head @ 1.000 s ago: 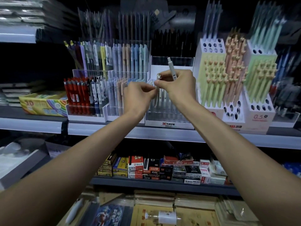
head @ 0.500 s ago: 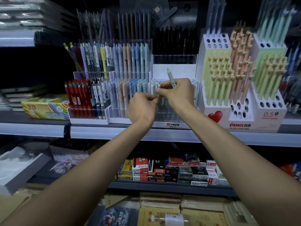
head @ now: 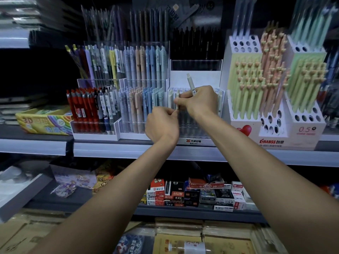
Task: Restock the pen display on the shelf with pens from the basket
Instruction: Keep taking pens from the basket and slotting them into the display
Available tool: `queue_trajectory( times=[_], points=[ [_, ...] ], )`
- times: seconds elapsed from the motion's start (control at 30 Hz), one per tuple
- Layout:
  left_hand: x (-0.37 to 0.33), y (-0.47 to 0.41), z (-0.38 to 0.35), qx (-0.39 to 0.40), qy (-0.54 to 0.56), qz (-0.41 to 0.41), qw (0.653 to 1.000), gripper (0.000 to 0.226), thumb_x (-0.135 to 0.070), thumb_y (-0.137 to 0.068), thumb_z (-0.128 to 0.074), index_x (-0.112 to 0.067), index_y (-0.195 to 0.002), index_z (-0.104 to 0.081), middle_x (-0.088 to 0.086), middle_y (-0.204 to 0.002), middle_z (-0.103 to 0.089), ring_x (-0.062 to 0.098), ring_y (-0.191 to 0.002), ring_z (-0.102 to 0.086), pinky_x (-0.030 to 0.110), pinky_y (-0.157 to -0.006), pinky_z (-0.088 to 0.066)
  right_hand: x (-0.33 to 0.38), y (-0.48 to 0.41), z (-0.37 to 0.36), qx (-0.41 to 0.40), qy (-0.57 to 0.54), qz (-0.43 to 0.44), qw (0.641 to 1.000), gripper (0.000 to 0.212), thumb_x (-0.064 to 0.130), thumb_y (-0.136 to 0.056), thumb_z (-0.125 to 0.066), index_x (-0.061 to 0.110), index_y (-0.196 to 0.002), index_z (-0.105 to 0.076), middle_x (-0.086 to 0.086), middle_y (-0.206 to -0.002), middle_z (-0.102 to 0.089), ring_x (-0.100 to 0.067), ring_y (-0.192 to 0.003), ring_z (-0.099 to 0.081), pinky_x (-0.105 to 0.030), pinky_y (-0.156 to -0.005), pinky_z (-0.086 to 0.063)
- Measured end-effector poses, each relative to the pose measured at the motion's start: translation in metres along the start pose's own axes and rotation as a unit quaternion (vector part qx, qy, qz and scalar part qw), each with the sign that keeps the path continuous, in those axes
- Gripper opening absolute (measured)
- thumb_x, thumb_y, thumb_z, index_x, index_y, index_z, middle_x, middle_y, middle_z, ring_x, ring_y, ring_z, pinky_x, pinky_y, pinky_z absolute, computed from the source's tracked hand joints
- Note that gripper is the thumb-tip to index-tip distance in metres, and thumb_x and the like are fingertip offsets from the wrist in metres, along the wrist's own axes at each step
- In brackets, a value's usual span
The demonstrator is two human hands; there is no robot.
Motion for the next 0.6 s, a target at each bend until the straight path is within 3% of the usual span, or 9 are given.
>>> queue_trajectory(
  times=[0.27, 0.6],
  points=[
    [0.002, 0.001, -0.002, 0.002, 0.001, 0.01, 1.0, 0.023, -0.043, -0.093, -0.072, -0.025, -0.081, -0.079, 0.0, -0.078, -0.074, 0.028, -0.08, -0.069, 0.031, -0.065, -0.044, -0.004, -0.005, -0.007, -0.001, 0.007, -0.019, 1.0, 0.025, 0.022, -0.064, -0.097, 0.012, -0.068, -0.074, 0.0, -0.067, -0.075, -0.02, -0.063, -0.075, -0.044, -0.07, -0.065],
    [0.004, 0.006, 0.001, 0.002, -0.009, 0.02, 1.0, 0.025, -0.04, -0.093, -0.074, -0.023, -0.076, -0.076, -0.002, -0.074, -0.072, 0.026, -0.074, -0.067, 0.03, -0.062, -0.042, -0.003, 0.006, -0.007, -0.014, 0.01, -0.023, 1.0, 0.024, 0.024, -0.066, -0.096, 0.017, -0.07, -0.074, 0.003, -0.067, -0.074, -0.017, -0.063, -0.074, -0.039, -0.069, -0.065]
  ],
)
Point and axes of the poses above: each hand's wrist, its own y-axis away from the middle knuckle, its own z-axis out of the back of the hand, x = y × z, the point moved 2 cm from there along -y, towards the middle knuckle
